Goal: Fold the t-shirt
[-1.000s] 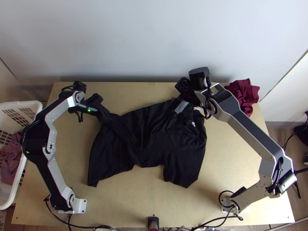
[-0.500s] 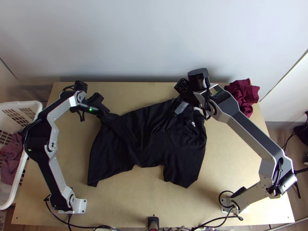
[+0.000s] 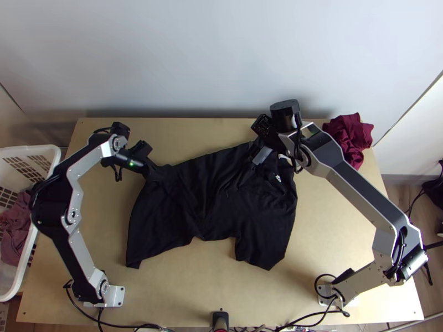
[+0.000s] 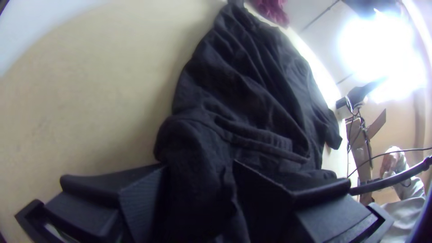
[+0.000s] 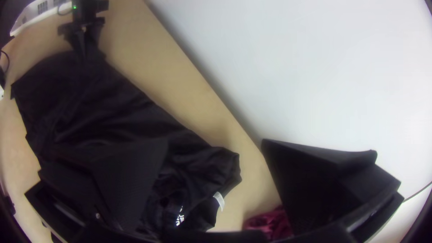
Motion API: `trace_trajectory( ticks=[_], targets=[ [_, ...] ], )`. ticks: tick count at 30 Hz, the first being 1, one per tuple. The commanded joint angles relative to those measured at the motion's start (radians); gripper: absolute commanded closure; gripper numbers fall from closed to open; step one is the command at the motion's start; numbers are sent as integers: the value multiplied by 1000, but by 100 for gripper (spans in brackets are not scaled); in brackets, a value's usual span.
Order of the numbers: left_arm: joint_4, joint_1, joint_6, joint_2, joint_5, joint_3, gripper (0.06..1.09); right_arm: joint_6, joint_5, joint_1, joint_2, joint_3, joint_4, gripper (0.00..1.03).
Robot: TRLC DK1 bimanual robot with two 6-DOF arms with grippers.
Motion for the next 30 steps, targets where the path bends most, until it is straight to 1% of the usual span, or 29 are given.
trace_trajectory(
  ticks=[1, 6, 10, 14, 16, 19, 20, 21, 22, 23, 28, 30],
  targets=[
    [6, 35, -40, -87, 26, -29, 48, -1, 9, -2, -1, -22, 11, 7],
    [54, 75, -39, -232, 26, -141, 48, 0, 9, -1, 9, -25, 50, 7],
    [80, 95, -17, -347, 25, -258, 48, 0, 9, 6, 29, -23, 82, 7],
    [100, 94, -28, -391, 26, -342, 48, 6, 9, 15, 45, -19, 123, 7],
    [158, 75, -63, -400, 26, -397, 48, 6, 9, 21, 58, -10, 135, 7],
    [235, 48, -76, -400, 26, -463, 49, 6, 11, 27, 68, 7, 135, 7],
    [261, 42, -79, -403, 26, -480, 55, 5, 12, 29, 70, 12, 135, 7],
    [295, 35, -97, -411, 26, -497, 74, 5, 15, 29, 70, 18, 135, 7],
    [330, 32, -109, -417, 26, -512, 97, 5, 15, 29, 70, 21, 135, 7],
    [350, 32, -111, -426, 26, -528, 103, 5, 20, 27, 68, 23, 135, 7],
    [374, 57, -102, -449, 25, -584, 103, 3, 28, 22, 50, 21, 128, 7],
    [370, 71, -80, -479, 25, -617, 103, 5, 26, 24, 47, 21, 128, 7]
  ],
)
